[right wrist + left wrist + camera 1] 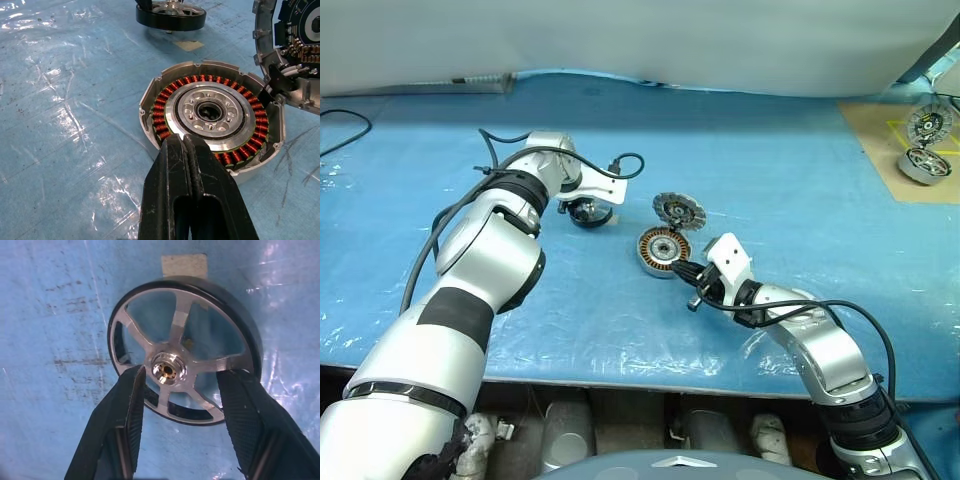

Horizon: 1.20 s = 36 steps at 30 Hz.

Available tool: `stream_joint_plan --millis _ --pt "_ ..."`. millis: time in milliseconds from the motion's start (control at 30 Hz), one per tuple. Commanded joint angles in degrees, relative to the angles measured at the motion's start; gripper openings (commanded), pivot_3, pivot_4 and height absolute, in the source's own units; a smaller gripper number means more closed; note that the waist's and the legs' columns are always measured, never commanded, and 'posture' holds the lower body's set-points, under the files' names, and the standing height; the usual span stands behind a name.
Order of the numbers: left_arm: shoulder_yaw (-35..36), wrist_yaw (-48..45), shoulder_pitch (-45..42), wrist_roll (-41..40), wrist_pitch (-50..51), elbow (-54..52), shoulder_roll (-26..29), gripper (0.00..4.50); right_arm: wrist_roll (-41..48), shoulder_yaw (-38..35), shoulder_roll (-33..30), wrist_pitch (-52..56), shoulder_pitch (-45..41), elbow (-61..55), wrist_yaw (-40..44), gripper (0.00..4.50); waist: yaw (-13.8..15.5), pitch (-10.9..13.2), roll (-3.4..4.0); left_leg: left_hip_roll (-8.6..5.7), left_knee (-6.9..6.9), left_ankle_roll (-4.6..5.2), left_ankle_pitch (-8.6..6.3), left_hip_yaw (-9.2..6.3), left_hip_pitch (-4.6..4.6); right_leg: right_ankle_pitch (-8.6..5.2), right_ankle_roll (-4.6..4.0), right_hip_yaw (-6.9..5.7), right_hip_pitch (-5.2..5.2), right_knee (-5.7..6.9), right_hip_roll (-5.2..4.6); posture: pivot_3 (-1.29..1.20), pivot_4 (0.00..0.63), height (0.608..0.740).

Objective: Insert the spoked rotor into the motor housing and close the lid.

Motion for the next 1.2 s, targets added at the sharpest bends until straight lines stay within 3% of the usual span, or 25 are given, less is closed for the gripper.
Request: stream_joint_plan --millis 33,367,867,1200 --pt "-0.26 0.76 -0.73 0.56 -0.74 -0.2 -0.03 2.36 0.47 -0.56 -0.32 -0.5 -0.22 -1.99 0.08 0.0 0.0 0.0 0.0 0.0 0.0 0.0 0.0 0.0 0.0 0.0 0.0 0.0 0.0 0.0 0.0 0.0 0.15 0.74" --pt "0.83 2.01 -0.29 -0.37 1.8 0.15 -1.13 2.36 0.35 -0.8 -0.67 -0.31 0.49 -2.59 -0.28 0.0 0.01 0.0 0.0 -0.01 0.0 0.0 0.0 0.0 0.0 0.0 0.0 0.0 0.0 0.0 0.0 0.0 0.15 0.74" --pt "0.97 -3.15 2.07 -0.76 1.74 0.05 -0.07 2.36 0.44 -0.81 -0.89 -0.13 -0.01 -2.17 -0.54 0.0 -0.01 0.0 0.0 0.0 0.0 0.0 0.0 0.0 0.05 -0.01 -0.02 0.01 0.16 0.0 -0.01 0.0 0.15 0.74" --pt "-0.02 -13.09 2.96 -0.63 -2.11 -0.49 0.94 2.36 0.47 -0.95 -0.98 -0.06 -0.47 -1.68 -0.44 0.0 -0.05 0.0 0.0 0.0 -0.05 0.0 0.0 0.02 0.29 -0.13 -0.22 0.03 0.31 0.0 -0.01 0.0 0.15 0.74"
